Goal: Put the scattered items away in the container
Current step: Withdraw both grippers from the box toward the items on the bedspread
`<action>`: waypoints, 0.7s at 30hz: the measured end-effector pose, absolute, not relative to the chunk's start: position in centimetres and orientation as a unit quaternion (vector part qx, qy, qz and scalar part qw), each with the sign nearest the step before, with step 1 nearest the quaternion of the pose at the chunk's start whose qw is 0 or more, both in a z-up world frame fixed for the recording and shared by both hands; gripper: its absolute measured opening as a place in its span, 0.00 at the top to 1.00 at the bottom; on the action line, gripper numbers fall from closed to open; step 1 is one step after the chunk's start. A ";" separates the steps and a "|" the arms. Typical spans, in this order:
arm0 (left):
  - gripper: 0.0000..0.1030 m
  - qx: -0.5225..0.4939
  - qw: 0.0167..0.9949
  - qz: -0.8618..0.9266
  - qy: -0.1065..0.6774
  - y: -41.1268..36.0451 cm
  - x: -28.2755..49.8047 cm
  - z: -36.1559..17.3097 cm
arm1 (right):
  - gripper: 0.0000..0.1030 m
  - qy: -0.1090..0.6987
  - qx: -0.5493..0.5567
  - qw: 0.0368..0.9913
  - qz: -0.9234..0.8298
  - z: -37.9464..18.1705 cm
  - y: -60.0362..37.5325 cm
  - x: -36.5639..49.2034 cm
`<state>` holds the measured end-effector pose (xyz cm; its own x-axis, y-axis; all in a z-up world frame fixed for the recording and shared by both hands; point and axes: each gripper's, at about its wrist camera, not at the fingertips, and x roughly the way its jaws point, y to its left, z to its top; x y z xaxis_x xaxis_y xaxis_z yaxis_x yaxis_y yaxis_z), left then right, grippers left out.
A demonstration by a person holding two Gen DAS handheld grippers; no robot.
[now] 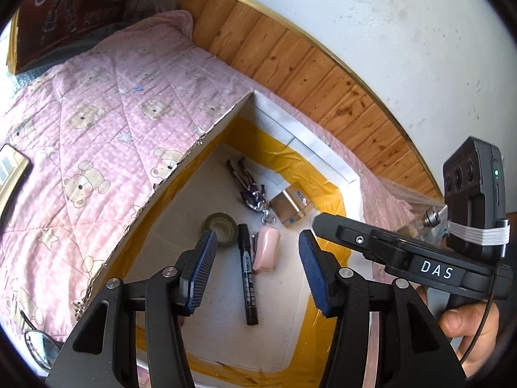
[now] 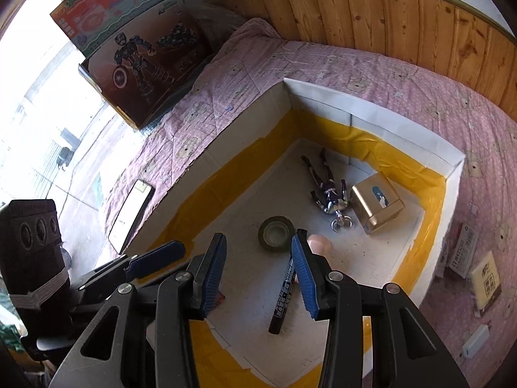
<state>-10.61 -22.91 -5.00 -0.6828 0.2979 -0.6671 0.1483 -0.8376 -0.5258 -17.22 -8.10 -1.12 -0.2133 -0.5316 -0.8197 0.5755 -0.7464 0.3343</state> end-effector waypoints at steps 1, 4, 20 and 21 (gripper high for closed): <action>0.46 -0.394 0.043 0.874 -0.280 -22.8 -10.6 -4.9 | 0.57 0.011 0.515 0.352 -0.781 -1.0 -7.4 -17.2; 0.46 -0.388 0.045 0.881 -0.269 -22.4 -10.3 -4.6 | 0.57 -0.010 0.514 0.343 -0.786 -0.6 -5.3 -16.8; 0.46 -0.349 0.070 0.912 -0.204 -17.4 -5.7 -0.8 | 0.57 -0.038 0.428 0.364 -0.826 3.9 2.6 -10.1; 0.46 -0.348 0.073 0.912 -0.203 -17.0 -5.3 -0.5 | 0.57 -0.039 0.424 0.366 -0.828 4.1 3.0 -9.7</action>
